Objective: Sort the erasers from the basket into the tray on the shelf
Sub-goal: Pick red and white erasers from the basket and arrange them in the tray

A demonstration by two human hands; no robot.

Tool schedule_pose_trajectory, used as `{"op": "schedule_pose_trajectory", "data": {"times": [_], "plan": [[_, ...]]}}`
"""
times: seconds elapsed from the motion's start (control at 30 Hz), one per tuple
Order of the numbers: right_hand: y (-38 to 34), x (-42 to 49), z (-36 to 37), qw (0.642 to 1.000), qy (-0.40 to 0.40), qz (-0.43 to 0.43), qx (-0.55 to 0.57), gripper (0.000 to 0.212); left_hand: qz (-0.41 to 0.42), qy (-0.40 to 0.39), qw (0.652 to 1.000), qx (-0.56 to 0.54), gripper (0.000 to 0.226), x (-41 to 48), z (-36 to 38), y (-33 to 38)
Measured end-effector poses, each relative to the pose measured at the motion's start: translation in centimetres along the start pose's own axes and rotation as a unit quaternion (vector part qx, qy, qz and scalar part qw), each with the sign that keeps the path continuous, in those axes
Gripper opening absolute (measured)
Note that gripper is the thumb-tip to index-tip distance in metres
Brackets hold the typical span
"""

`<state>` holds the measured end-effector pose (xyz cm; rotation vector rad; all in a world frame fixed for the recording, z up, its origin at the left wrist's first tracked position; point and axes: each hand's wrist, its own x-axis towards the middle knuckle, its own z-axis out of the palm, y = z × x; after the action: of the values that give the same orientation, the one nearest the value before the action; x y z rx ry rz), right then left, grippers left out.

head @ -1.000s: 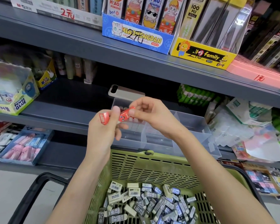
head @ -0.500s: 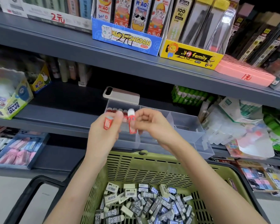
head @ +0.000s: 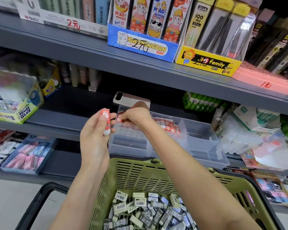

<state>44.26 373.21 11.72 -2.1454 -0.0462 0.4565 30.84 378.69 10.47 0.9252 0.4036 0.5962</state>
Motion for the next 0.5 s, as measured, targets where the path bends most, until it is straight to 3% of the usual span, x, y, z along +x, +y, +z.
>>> {"op": "schedule_pose_trajectory", "data": {"times": [0.2,0.27,0.37,0.43,0.5], "plan": [[0.1,-1.2,-0.7,0.965,0.022,-0.089,-0.246,0.034,0.054,0.006,0.995,0.079,0.014,-0.2,-0.3,-0.2],[0.5,-2.7,-1.1,0.975,0.032,-0.167,-0.143,0.035,0.066,0.004,0.993,0.099,0.009,-0.1,-0.4,-0.3],[0.6,-5.5,-2.1,0.969,-0.079,-0.229,0.051,0.024,0.062,0.008,0.991,0.119,0.006,0.1,-0.5,-0.6],[0.7,-6.5,-3.1,0.952,-0.125,-0.271,0.063,0.022,0.062,0.007,0.99,0.127,0.006,0.2,-0.5,-0.7],[0.8,-7.1,-4.0,0.948,-0.117,-0.294,0.027,0.018,0.065,0.012,0.989,0.131,0.013,0.3,-0.4,-0.7]]}}
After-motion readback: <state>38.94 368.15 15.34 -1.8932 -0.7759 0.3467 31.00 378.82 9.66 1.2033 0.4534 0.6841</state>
